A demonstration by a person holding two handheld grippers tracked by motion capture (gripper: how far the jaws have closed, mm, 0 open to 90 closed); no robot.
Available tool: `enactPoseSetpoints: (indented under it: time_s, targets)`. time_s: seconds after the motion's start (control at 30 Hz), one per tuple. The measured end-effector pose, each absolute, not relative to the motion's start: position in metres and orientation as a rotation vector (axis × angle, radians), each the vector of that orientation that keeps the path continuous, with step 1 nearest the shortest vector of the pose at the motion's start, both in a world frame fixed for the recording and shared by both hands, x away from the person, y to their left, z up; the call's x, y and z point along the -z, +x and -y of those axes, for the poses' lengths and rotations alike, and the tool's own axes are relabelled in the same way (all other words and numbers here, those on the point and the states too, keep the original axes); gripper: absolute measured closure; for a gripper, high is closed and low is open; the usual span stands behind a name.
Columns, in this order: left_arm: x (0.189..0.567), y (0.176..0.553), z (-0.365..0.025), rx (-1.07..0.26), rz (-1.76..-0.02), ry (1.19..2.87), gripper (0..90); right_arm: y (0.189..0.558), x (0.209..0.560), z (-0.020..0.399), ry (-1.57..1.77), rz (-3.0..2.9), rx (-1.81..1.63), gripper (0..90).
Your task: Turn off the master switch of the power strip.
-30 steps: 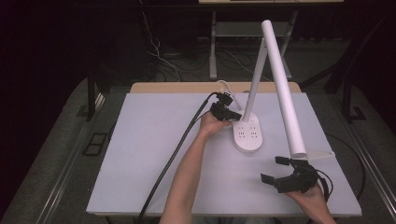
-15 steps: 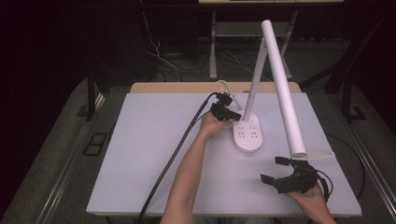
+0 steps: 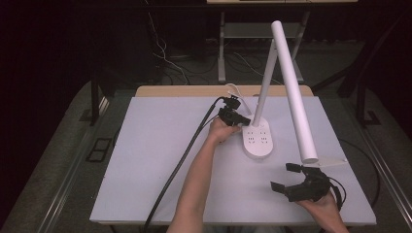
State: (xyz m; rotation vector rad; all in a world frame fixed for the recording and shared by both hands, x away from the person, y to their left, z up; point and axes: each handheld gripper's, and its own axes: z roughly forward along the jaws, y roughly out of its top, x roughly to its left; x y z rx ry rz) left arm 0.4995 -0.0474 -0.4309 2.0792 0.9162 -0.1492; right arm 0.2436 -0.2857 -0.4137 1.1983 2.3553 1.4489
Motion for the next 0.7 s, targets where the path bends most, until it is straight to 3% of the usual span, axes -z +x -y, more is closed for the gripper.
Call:
enactPoseSetpoints:
  time_s: [0.7]
  targets:
    - [0.4362, 0.4957, 0.0482, 0.165, -0.92, 2.025, 90.0, 0.2449, 0.413, 0.2912, 1.212, -2.336, -1.457, 0.0]
